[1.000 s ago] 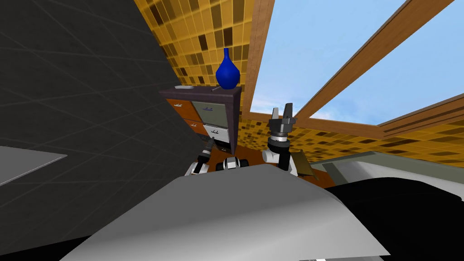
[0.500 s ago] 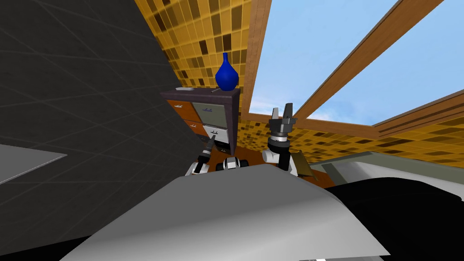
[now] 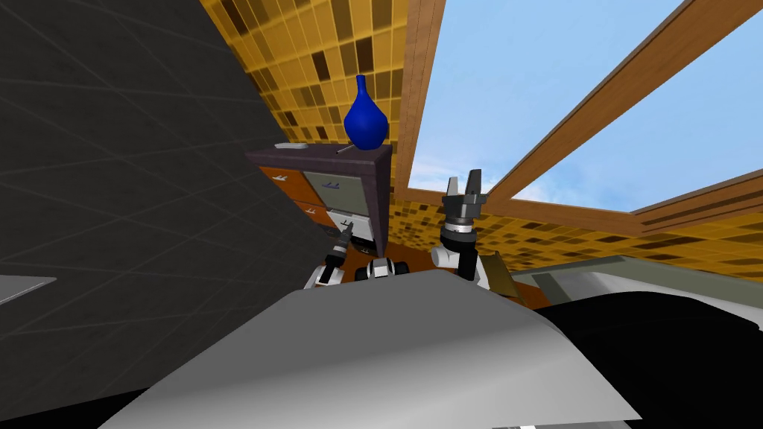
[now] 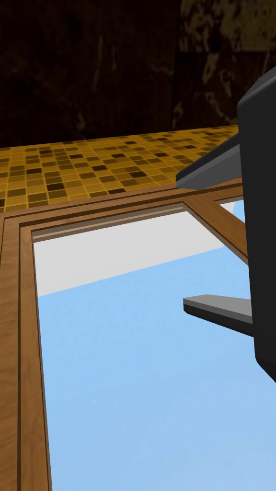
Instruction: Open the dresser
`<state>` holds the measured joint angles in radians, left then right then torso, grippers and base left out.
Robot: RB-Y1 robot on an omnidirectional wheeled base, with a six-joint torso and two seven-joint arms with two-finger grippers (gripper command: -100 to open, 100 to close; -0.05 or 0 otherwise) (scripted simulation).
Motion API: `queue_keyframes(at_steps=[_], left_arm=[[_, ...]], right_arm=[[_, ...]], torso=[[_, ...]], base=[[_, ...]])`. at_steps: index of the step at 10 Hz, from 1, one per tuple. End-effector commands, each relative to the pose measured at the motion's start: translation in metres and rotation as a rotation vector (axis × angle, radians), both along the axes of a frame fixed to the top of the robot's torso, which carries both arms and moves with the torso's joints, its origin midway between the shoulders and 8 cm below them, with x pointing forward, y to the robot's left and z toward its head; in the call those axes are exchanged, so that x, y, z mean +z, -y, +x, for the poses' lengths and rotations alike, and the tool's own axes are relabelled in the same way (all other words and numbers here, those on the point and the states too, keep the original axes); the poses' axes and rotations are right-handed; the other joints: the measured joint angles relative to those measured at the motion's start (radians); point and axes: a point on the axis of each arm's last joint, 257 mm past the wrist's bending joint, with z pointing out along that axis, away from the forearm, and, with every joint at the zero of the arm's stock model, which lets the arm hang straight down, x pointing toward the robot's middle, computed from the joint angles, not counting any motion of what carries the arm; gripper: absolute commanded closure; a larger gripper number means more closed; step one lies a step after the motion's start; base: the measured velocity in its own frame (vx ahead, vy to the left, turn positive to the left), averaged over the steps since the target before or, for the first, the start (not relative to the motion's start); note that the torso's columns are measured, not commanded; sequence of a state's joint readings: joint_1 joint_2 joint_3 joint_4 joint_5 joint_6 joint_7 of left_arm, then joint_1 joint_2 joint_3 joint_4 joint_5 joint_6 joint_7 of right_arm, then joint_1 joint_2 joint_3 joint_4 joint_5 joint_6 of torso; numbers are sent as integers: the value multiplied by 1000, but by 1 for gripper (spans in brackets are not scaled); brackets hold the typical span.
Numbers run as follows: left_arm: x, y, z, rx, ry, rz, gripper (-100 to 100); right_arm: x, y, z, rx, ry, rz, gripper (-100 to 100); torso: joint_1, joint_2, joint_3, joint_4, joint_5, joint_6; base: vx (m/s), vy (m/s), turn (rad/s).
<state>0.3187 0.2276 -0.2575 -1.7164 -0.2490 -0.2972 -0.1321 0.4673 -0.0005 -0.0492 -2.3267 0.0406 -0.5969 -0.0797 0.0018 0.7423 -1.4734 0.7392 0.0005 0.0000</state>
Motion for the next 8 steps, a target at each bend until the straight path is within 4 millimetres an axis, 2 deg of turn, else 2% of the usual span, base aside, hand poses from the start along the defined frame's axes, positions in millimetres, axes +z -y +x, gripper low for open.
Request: queue_keyframes(at_steps=[1,3,4,5,8], left_arm=[[3,1,-6,-7,1,2,100],[5,1,-11,-13,2,3,100],[0,1,-11,-9,-12,5,100],[1,0,-13,-7,-21,7,-100],[17,-1,-18,-7,-20,6,-100]], right_arm=[[0,0,0,0,0,0,0],[0,0,0,0,0,0,0],[0,0,0,0,0,0,0],[0,0,0,0,0,0,0],[0,0,0,0,0,0,0]], torso=[[2,5,3,2,0,-1],[-1,4,2,3,-1,-1],[-3,2,1,4,-2,0],[-6,-5,-3,2,-3,0],[-3,-8,-5,-2,-1,0]], base=[[-158,72,24],[-177,70,34],[-84,41,4],[-15,12,0],[23,-2,0]])
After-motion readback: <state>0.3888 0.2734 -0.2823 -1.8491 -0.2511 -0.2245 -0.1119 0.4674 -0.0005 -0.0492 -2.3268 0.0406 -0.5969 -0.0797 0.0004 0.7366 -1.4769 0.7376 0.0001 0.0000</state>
